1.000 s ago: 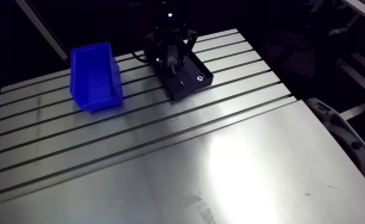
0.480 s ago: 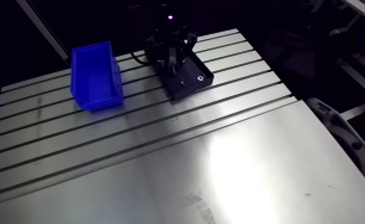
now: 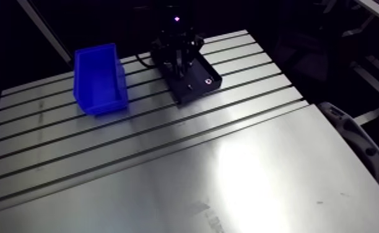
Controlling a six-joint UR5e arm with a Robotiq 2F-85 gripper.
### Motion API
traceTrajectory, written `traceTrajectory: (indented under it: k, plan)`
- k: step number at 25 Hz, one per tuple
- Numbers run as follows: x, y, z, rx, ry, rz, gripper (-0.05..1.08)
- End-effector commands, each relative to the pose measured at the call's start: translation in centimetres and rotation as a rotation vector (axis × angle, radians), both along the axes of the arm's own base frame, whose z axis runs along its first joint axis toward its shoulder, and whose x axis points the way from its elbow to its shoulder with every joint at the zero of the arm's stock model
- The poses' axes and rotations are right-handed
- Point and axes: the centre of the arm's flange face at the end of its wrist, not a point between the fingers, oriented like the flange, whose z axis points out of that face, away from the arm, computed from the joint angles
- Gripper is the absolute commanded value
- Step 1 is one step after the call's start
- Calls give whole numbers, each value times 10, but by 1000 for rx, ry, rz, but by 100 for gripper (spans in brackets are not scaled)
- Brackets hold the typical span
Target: Pick up the M10 bolt from the tray and put it into the blue bin.
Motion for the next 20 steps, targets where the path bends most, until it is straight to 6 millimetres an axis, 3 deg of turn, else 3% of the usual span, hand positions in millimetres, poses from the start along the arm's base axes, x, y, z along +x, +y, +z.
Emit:
traceTrajectory:
  k: [1, 13, 20]
  plan:
    - [0, 0, 0, 2, 5, 1, 77]
    - [0, 0, 2, 1, 10, 21, 87]
    - [-5, 2, 24, 22, 46, 28, 98]
